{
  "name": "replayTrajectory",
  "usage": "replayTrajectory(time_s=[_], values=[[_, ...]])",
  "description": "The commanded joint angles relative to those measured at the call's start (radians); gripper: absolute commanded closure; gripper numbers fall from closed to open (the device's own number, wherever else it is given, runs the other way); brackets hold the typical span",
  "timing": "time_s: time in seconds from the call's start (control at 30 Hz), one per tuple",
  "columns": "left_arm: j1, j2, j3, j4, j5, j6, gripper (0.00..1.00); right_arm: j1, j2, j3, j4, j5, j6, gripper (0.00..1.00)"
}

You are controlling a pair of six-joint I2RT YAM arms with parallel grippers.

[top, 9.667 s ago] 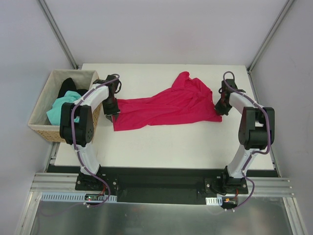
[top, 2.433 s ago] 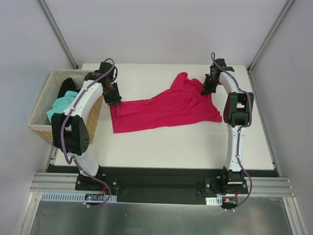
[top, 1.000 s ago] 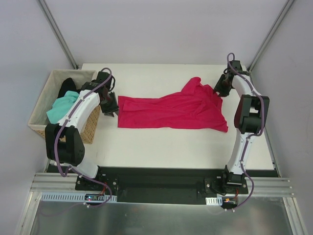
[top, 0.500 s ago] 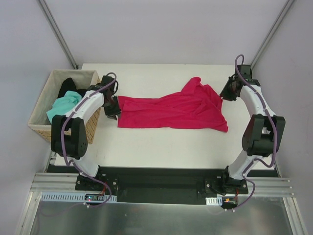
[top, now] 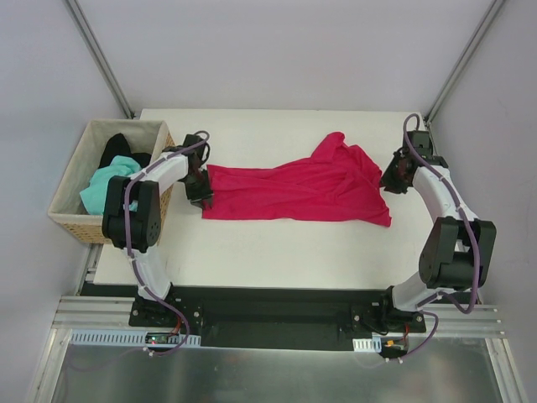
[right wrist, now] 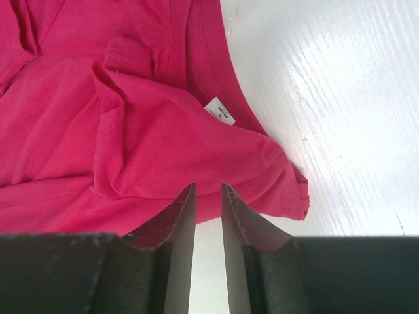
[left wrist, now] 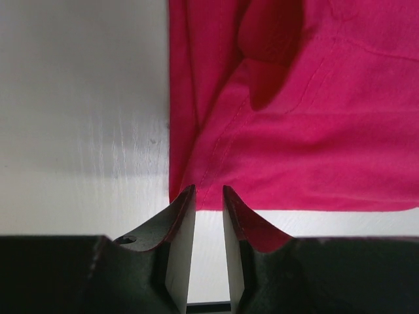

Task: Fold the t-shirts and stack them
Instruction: Fold the flattened tshirt in 1/3 of the way

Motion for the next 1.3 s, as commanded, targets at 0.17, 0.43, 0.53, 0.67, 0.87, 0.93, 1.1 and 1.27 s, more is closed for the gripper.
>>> replayTrajectory(time_s=[0.17,0.43,0.53,0.67,0.87,0.93,1.1,1.27], values=[[-0.003,0.052,0.084,0.008,-0.002,0.018,0.77,-0.005,-0.064,0.012,-0.033,0.037,0.013,0.75],[0.011,0.053,0.078,0.007,-0.012,0.021,0.78,-0.005,-0.06,0.016,-0.041,0.032,0.03,0.75],[0.026,0.048,0.058,0.005,-0.016,0.021,0.78,-0.005,-0.064,0.013,-0.043,0.023,0.038,0.75],[0.046,0.037,0.032,0.005,-0.021,0.018,0.77,-0.005,-0.078,0.015,-0.053,0.026,0.036,0.75],[0.054,0.046,0.027,0.007,-0.009,0.019,0.78,-0.007,-0.089,0.024,-0.069,0.026,0.038,0.75],[0.054,0.051,0.026,0.007,0.001,0.016,0.78,-0.005,-0.104,0.024,-0.07,0.032,0.041,0.75],[0.054,0.049,0.02,0.007,0.008,0.016,0.79,-0.005,-0.118,0.025,-0.079,0.041,0.043,0.75],[0.054,0.043,0.012,0.005,0.01,0.022,0.79,-0.005,-0.121,0.016,-0.076,0.041,0.049,0.75]])
